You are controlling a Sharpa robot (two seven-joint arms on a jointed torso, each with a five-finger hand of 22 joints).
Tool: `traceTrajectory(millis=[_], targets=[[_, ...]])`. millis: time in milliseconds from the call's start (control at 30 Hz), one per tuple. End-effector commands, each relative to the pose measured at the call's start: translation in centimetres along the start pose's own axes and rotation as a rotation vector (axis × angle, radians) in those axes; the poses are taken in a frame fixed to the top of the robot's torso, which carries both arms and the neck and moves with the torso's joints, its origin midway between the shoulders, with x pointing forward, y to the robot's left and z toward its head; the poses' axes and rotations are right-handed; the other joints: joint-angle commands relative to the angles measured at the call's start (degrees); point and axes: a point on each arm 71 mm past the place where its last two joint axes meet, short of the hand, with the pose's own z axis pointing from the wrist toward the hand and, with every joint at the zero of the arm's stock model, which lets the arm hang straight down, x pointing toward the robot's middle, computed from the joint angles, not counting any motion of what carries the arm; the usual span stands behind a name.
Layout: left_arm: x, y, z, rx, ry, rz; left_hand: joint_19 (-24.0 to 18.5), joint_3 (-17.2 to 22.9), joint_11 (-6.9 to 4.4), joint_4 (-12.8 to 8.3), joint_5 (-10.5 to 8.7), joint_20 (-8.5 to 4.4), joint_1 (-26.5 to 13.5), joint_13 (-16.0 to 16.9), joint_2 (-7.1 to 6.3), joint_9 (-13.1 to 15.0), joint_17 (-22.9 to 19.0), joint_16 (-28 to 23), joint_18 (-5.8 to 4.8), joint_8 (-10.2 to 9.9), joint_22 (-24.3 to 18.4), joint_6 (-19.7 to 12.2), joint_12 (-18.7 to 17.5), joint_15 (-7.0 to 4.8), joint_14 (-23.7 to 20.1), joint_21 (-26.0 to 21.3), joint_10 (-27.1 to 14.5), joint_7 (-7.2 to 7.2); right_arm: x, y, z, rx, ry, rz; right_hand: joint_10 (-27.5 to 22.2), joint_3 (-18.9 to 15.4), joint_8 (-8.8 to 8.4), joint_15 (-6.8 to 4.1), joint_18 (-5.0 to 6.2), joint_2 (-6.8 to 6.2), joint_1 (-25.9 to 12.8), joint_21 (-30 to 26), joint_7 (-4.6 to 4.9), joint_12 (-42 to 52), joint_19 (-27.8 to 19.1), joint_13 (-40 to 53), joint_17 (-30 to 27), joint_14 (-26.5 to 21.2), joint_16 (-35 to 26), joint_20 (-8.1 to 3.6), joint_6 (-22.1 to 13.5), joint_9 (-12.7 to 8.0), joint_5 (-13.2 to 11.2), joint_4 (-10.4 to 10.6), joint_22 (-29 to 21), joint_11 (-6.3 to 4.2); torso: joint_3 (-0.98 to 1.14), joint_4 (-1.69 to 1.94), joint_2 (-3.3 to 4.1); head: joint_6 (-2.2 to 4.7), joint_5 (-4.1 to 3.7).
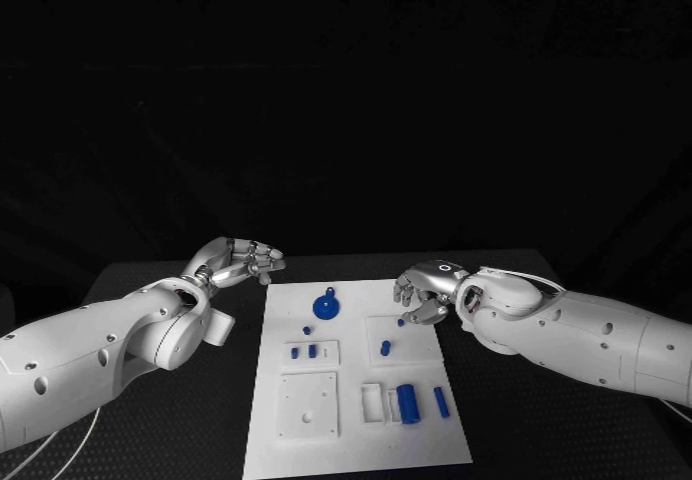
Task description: Assemble the parts on the task board
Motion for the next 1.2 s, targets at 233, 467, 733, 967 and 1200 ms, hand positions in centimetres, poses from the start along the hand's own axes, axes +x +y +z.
traceTrajectory(millis=[233,467,733,967,1200], targets=[[-0.2,0.0,-0.1,0.003,-0.016,-0.125,-0.30,-0.65,-0.04,-0.08,-0.34,-0.10,-0.66,-0.22,0.19,-0.06,-0.02,-0.49,-0.05,0.21,-0.08,-0.60,-0.33,0.56,0.06,-0.57,-0.53,0.18,1.6,0.4,0.1,0.010,0.028,-0.104,-0.63,0.41,-0.41,0.38,1.20,-1.16,0.30,2.34,0.26,-1.42,1.60,-0.40,0.98,-0.96,2.97,-0.77,-0.35,-0.10,-0.57,0.56,1.54,0.49,0.01,0.03,0.05,-0.21,0.57],[-0.2,0.0,-0.1,0.001,-0.016,-0.130,-0.21,-0.79,-0.03,-0.08,-0.33,-0.09,-0.75,-0.29,0.29,-0.09,0.02,-0.63,-0.01,0.20,-0.08,-0.68,-0.33,0.57,0.14,-0.64,-0.56,0.22,2.1,0.5,0.4,0.018,0.032,-0.121,-0.21,1.94,-0.38,0.40,1.20,-1.57,0.99,3.52,0.21,-1.94,1.85,-0.52,0.90,-1.31,4.07,-1.10,-0.24,-0.08,-2.09,1.20,1.48,0.49,0.04,0.05,0.02,-0.26,0.84],[-0.2,0.0,-0.1,-0.003,-0.014,-0.132,-0.03,-0.92,-0.03,-0.12,-0.33,-0.09,-0.79,-0.39,0.40,-0.14,0.10,-0.76,0.07,0.13,-0.07,-0.90,-0.30,0.56,0.28,-0.71,-0.56,0.29,3.3,0.8,0.5,0.010,0.058,-0.123,0.62,4.58,0.14,0.22,1.20,-1.47,1.71,4.56,-0.23,-2.22,1.63,-0.51,0.44,-1.58,4.89,-1.21,0.84,0.13,-4.32,2.13,1.44,0.31,0.04,0.03,0.04,-0.52,1.17],[-0.2,0.0,-0.1,-0.007,-0.015,-0.133,0.10,-1.01,-0.04,-0.12,-0.33,-0.10,-0.84,-0.45,0.49,-0.18,0.17,-0.81,0.11,0.10,-0.07,-1.02,-0.28,0.54,0.42,-0.76,-0.58,0.34,3.8,1.0,0.5,0.001,0.072,-0.130,1.81,7.08,1.16,-0.05,1.20,-1.12,2.32,5.32,-1.17,-2.06,1.32,-0.27,-0.07,-1.77,5.36,-1.22,3.04,0.59,-6.30,2.63,1.45,0.01,0.06,0.02,0.06,-0.82,1.20],[-0.1,0.0,0.0,-0.009,-0.010,-0.137,0.18,-1.08,-0.03,-0.15,-0.33,-0.10,-0.85,-0.51,0.53,-0.21,0.22,-0.86,0.14,0.06,-0.06,-1.13,-0.29,0.53,0.49,-0.79,-0.61,0.37,4.1,1.3,0.7,-0.002,0.071,-0.145,3.28,8.23,1.73,-0.57,1.20,-0.26,2.35,6.08,-1.77,-1.53,1.21,0.29,-0.45,-1.84,5.63,-1.29,4.41,0.93,-6.64,2.70,1.46,-0.52,0.02,-0.05,0.03,-1.02,1.25]])
